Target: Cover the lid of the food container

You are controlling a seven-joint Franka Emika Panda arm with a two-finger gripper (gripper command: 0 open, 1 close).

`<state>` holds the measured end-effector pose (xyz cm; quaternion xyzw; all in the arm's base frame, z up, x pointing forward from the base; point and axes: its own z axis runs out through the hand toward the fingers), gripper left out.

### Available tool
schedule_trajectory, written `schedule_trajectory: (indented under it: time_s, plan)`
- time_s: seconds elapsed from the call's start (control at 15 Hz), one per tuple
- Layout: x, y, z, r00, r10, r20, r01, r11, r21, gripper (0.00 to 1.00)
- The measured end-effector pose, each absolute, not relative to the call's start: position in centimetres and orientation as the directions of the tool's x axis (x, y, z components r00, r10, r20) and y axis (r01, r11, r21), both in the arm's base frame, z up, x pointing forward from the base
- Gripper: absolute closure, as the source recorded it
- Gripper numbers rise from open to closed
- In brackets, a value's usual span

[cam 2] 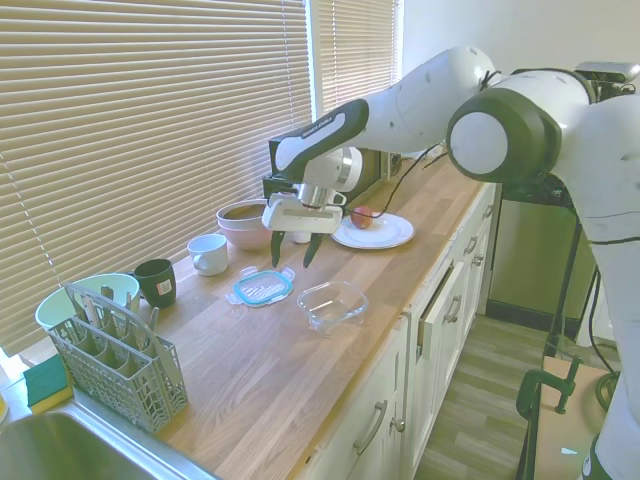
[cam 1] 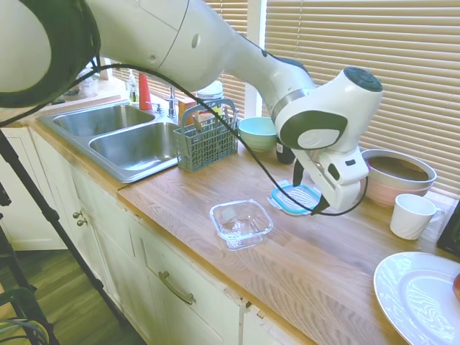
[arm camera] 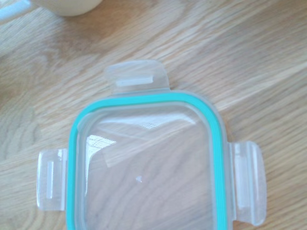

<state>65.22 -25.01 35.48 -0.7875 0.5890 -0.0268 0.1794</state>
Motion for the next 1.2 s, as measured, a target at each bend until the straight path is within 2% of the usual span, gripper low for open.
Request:
schedule_trajectory:
  time_s: [1.2]
  plan:
    - [68.3, -25.3, 33.0, 0.304, -0.929, -0.21, -0.913, -0.221, -0.343, 0.0]
